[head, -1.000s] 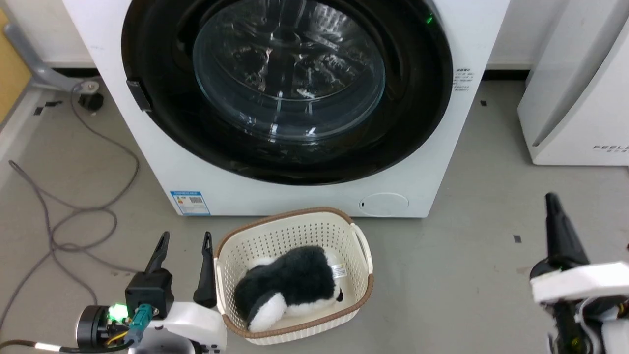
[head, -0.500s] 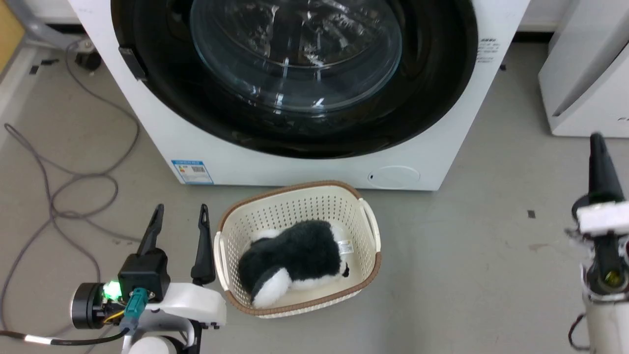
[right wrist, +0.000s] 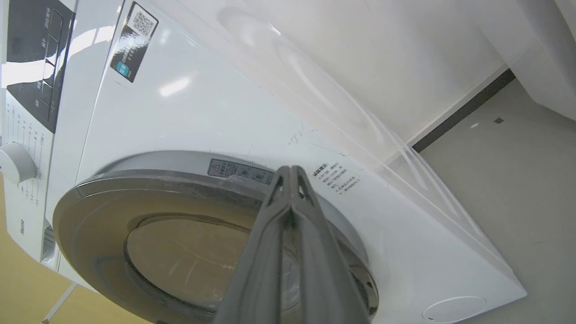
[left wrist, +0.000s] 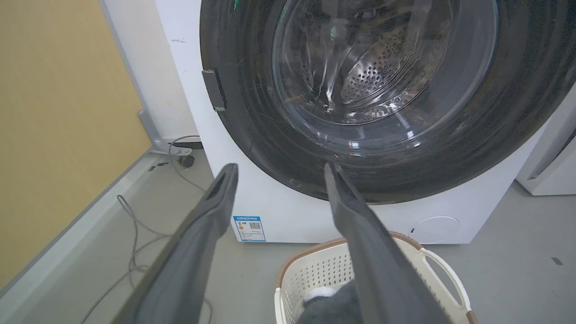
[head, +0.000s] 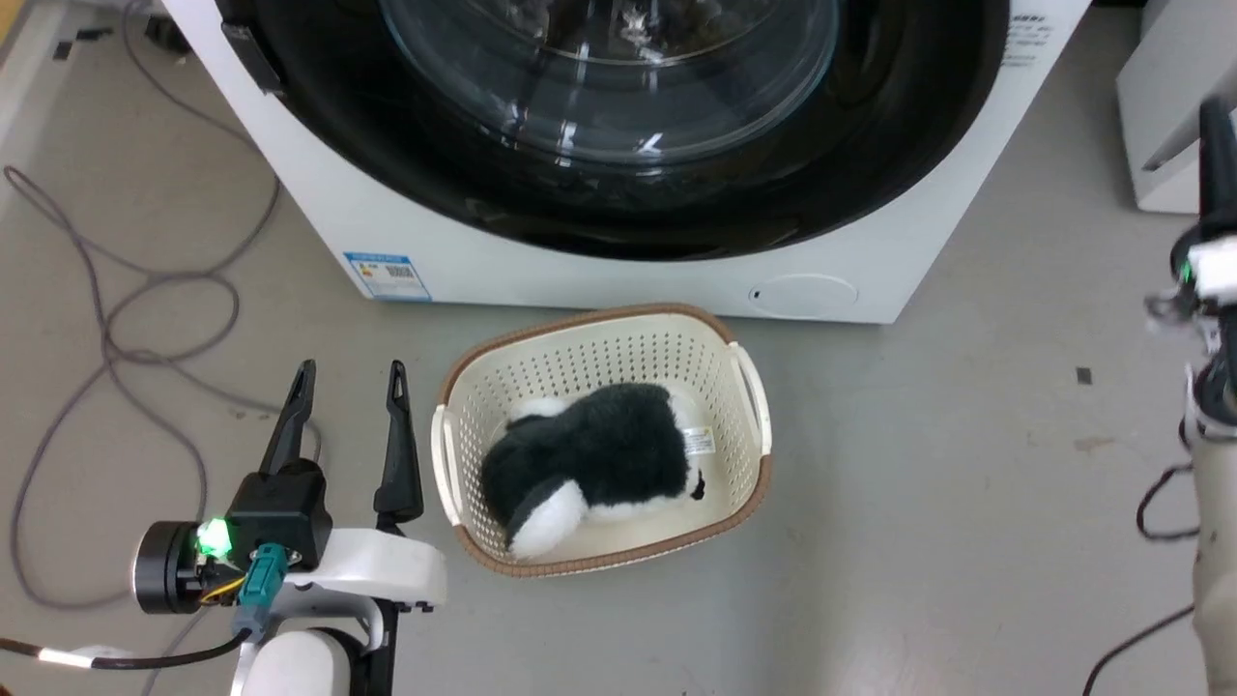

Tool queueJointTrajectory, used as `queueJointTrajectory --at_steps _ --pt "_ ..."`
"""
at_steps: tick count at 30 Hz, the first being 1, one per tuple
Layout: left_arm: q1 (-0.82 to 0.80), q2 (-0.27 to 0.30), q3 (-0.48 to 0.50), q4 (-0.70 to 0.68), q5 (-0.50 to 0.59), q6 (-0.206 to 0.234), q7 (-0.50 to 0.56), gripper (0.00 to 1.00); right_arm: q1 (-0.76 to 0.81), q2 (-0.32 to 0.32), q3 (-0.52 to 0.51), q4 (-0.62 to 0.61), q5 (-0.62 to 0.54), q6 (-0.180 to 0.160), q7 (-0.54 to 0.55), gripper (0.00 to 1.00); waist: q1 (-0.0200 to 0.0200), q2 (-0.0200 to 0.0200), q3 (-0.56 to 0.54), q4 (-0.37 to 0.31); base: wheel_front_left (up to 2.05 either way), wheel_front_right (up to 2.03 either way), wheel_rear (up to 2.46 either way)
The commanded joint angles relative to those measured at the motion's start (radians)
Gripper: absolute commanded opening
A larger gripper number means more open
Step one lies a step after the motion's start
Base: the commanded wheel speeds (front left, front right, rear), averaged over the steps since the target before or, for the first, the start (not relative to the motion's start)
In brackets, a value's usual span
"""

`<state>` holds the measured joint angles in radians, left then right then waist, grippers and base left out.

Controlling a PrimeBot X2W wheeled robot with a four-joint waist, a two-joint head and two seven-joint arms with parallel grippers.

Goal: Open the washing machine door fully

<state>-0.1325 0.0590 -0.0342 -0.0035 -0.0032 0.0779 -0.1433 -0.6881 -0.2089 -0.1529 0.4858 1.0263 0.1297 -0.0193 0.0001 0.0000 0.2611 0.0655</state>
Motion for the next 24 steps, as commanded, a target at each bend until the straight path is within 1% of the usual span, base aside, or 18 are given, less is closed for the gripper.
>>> queueJointTrajectory --at_steps 1,16,24 --pt "-0.02 0.007 -0.003 -0.006 -0.002 0.008 -0.012 1.0 -0.046 -0.013 0.003 0.021 0.03 0.001 -0.001 0.0 -0.0001 0.0 0.013 0.007 0.0 0.0 0.0" --pt "-0.069 0.004 -0.017 -0.012 -0.009 0.029 -0.043 1.0 -0.326 -0.066 0.088 0.207 0.128 0.001 0.016 0.0 -0.0001 0.0 0.109 0.046 0.0 0.0 0.0" --pt "-0.097 0.002 -0.025 -0.01 -0.011 0.039 -0.06 1.0 -0.423 -0.077 0.142 0.28 0.185 0.001 0.068 0.0 -0.0001 0.0 0.152 0.061 0.0 0.0 0.0"
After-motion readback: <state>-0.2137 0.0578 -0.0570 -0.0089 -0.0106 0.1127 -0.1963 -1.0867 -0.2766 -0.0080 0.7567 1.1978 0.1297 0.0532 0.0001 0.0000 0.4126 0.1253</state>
